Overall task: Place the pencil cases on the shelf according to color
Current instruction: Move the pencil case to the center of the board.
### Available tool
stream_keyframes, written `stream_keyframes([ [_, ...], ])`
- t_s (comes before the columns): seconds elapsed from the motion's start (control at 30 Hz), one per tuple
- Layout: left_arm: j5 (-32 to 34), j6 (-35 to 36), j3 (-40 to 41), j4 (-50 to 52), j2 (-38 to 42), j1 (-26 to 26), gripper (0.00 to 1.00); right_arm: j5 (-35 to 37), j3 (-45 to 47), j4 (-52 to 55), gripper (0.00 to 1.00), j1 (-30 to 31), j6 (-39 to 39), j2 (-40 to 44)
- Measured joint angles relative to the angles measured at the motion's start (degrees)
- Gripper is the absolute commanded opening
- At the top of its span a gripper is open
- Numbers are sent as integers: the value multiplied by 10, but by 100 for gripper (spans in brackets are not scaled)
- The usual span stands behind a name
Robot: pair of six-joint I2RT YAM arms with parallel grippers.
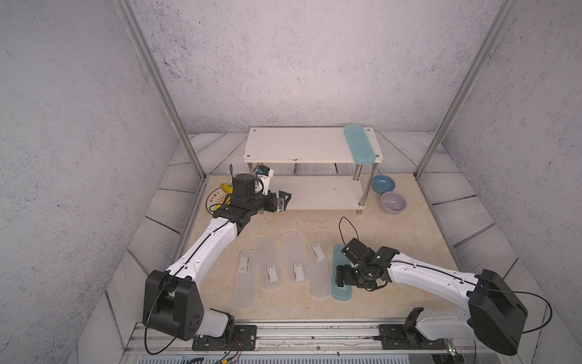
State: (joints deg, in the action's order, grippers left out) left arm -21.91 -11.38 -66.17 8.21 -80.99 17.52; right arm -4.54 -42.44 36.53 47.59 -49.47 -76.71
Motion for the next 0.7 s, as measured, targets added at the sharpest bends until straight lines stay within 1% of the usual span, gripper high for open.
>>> stream_keyframes([
  [0.2,-1,0,0,-3,-4,0,99,8,-39,14,96,26,5,-47],
  [0.37,-10,-1,0,-6,-16,0,99,45,-85,56,96,40,14,-87],
  [0.53,-11,-1,0,-7,-19,0,99,77,-80,89,96,42,14,-93],
  [0.7,-11,-1,0,-7,-19,0,99,91,-72,102,97,42,10,-92],
])
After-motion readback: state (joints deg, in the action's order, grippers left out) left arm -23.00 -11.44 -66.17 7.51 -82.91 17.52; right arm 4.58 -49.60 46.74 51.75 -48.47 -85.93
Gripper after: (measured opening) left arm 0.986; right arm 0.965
